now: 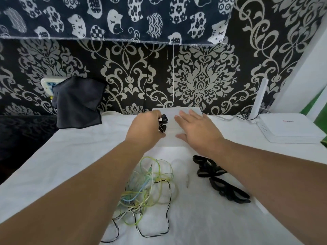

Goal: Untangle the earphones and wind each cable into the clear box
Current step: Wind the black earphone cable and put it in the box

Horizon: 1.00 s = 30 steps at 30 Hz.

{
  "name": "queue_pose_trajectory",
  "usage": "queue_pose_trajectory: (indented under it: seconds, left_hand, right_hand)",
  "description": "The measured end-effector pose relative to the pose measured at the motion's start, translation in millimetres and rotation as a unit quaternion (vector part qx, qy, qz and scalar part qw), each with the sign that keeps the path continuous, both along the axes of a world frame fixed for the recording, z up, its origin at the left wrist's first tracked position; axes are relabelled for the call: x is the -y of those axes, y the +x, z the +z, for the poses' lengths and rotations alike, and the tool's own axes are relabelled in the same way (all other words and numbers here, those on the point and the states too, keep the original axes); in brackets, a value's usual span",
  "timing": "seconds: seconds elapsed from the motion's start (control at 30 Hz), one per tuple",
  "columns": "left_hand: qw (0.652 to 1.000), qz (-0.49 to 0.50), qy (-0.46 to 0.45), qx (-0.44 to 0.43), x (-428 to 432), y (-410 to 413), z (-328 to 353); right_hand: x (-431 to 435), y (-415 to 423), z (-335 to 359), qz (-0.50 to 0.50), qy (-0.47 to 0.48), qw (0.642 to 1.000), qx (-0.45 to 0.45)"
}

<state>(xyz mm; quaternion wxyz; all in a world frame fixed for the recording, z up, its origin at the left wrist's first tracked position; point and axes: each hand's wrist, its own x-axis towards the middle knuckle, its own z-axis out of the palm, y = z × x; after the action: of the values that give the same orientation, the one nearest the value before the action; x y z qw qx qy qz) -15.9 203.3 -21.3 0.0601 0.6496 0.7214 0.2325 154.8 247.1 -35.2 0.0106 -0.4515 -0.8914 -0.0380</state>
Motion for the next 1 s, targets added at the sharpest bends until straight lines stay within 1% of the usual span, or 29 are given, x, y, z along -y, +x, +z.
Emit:
queue_pose_trajectory:
  seconds: [0.07,0.23,0.3,0.4,0.53,0.6,0.7,0.77,0.83,0.87,0.9,0.93,0.97,1.0]
  left_hand:
    - [1.000,-0.001,0.004,-0.019,-0.9,-0.8,-4.7]
    - [0.999,0.013,0.025,-0.031,-1.8,-1.4,-11.0]
    - [0.999,0.017,0.030,-0.024,-0.5,-0.7,-10.5]
    - [1.000,0.016,0.027,0.003,3.1,-1.7,-4.3]
    - [0.994,0.029,0.040,0.096,10.1,-8.2,20.1]
    - [0.991,0.032,0.058,0.119,13.7,-12.9,28.4]
    - [0.995,0.022,0.068,0.073,20.5,-14.0,28.6]
    - [0.995,0.004,0.095,0.031,24.7,-11.7,25.7]
    - [0.991,-0.003,0.134,0.013,26.8,-10.3,25.1]
    - [0.988,0.000,0.152,0.013,26.8,-9.9,26.2]
    - [0.986,0.006,0.164,0.014,26.3,-10.0,28.0]
    - [0.985,0.013,0.169,0.014,25.5,-9.8,30.2]
    - [0.985,0.022,0.168,0.015,24.5,-9.8,32.1]
    - [0.986,0.031,0.164,0.019,23.4,-9.3,34.5]
  right_hand:
    - [0.7,1.5,-2.3,0.008,0.015,1.000,0.011]
    - [0.7,1.4,-4.3,0.029,0.051,0.998,0.005]
    - [-0.9,2.5,-1.3,0.041,0.061,0.997,0.009]
    - [-2.0,4.8,8.6,0.050,0.039,0.998,0.009]
    - [-2.1,5.9,33.3,0.062,0.011,0.997,-0.047]
    - [2.0,2.8,47.4,0.060,-0.007,0.996,-0.072]
    - [11.6,2.5,53.6,0.062,-0.019,0.991,-0.119]
    - [18.5,6.2,49.5,0.035,-0.026,0.983,-0.177]
    - [24.1,10.2,45.5,-0.027,-0.027,0.961,-0.273]
    - [26.2,12.2,43.6,-0.073,-0.038,0.937,-0.340]
    - [27.9,14.3,41.0,-0.127,-0.070,0.899,-0.413]
    - [29.3,15.9,37.4,-0.188,-0.119,0.849,-0.479]
    - [30.8,16.4,31.6,-0.244,-0.168,0.800,-0.522]
    - [33.5,16.0,24.6,-0.281,-0.201,0.775,-0.529]
